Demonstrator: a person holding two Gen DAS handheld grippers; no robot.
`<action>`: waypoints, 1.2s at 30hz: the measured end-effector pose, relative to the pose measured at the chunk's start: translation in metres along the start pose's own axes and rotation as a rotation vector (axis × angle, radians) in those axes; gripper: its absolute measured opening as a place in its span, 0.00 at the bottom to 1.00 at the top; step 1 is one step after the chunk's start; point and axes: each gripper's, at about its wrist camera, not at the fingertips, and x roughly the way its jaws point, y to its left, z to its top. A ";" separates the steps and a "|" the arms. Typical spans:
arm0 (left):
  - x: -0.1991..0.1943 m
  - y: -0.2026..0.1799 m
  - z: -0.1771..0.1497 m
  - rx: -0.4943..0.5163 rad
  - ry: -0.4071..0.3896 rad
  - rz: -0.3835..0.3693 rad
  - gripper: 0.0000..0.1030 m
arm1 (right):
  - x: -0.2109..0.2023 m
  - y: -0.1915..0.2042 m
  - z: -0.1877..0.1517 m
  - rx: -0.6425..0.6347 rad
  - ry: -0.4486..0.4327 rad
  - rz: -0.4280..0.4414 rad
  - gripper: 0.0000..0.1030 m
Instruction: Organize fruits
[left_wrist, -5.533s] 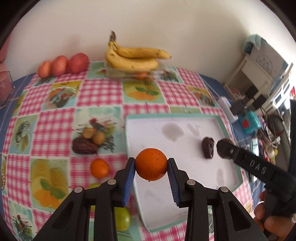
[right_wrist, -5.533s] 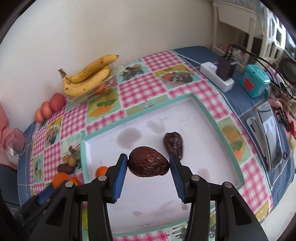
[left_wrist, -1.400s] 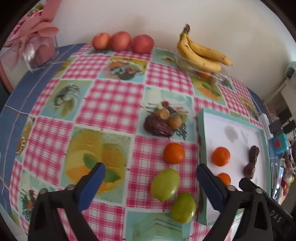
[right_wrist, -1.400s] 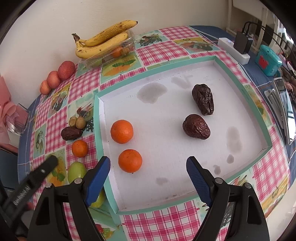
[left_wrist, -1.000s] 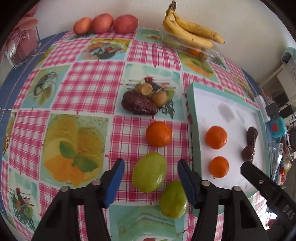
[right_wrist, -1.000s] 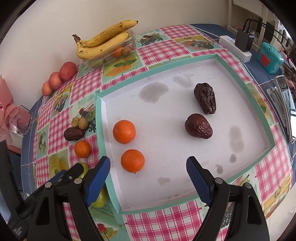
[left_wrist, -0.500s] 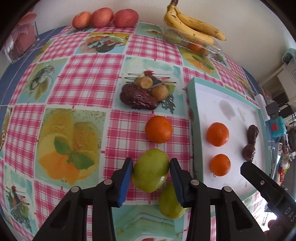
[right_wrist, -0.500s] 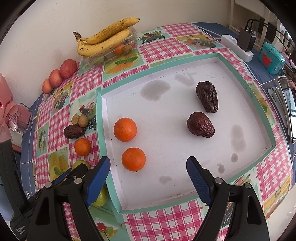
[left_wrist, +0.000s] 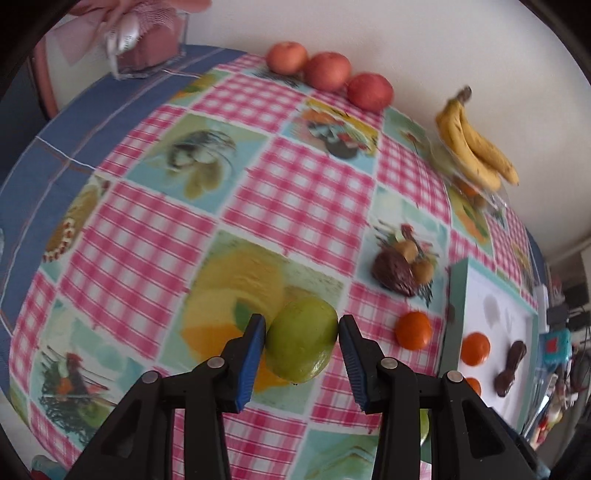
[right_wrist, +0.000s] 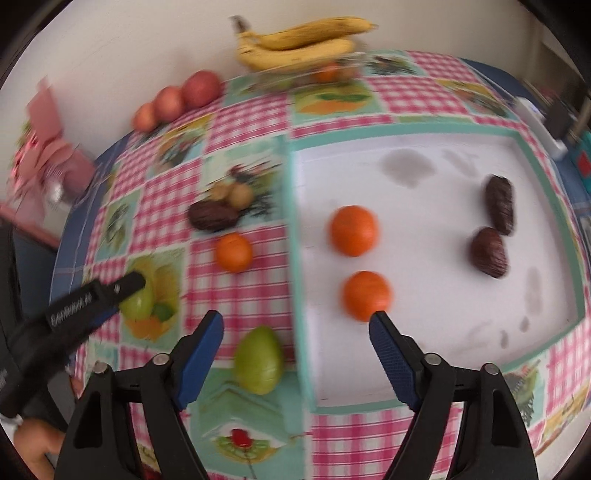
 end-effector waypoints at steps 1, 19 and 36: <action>-0.001 0.002 0.001 -0.009 -0.006 -0.001 0.42 | 0.002 0.007 -0.002 -0.022 0.007 0.003 0.76; -0.004 0.010 0.006 -0.062 -0.012 -0.056 0.42 | 0.030 0.040 -0.023 -0.180 0.109 -0.077 0.50; -0.002 0.012 0.007 -0.078 -0.014 -0.065 0.42 | 0.037 0.056 -0.039 -0.340 0.101 -0.221 0.39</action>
